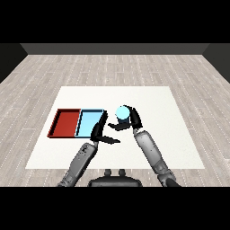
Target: Pick the blue can and put it in the blue box
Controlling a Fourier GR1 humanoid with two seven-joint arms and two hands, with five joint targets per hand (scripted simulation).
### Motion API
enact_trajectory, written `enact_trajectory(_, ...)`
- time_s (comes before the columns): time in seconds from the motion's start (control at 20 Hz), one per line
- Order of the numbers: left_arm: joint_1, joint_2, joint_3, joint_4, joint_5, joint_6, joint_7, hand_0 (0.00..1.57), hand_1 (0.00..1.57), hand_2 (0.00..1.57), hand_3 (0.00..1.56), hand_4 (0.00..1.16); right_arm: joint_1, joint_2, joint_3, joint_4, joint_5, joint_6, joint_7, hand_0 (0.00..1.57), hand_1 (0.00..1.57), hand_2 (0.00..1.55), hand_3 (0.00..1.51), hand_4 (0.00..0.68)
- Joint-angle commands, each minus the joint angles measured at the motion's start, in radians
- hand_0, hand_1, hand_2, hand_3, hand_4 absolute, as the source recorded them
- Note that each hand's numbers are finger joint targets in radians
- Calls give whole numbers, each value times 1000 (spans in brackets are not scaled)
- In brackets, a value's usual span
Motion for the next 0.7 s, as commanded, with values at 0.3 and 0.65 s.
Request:
enact_trajectory(0.3, -168, 0, -40, 207, 89, 94, -9, 0, 0, 0, 0, 0, -31, 23, -4, 28, 28, 9, 3, 1475, 1475, 1452, 1390, 586)
enact_trajectory(0.65, -58, 0, -117, 151, 82, 130, -59, 0, 0, 0, 0, 0, 74, 9, 8, -95, 41, 54, 14, 1494, 1494, 1456, 1381, 570)
